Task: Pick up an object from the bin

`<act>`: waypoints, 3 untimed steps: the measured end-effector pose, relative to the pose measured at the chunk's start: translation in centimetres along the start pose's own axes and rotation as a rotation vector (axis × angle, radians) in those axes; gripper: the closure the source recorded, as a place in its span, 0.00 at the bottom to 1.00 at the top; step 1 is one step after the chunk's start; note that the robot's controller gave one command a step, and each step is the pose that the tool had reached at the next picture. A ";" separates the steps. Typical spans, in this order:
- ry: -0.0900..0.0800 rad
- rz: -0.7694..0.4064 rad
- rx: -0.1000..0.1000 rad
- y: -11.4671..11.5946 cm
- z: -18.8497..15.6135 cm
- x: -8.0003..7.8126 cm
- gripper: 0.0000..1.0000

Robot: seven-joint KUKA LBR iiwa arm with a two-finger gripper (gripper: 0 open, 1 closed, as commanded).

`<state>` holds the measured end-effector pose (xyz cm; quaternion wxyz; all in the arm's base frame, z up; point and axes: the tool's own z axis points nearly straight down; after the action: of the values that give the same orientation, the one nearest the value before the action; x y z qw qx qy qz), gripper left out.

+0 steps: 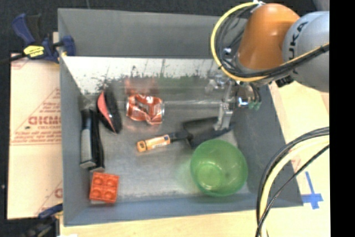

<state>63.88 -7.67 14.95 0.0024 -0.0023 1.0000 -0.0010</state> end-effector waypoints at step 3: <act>-0.012 0.032 0.003 3.1 7.7 -1.4 0.00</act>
Offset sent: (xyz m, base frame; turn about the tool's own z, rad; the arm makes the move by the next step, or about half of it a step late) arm -0.0202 0.0160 -0.0739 0.0893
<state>65.32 -4.57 7.21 0.0087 0.0134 0.9999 -0.0022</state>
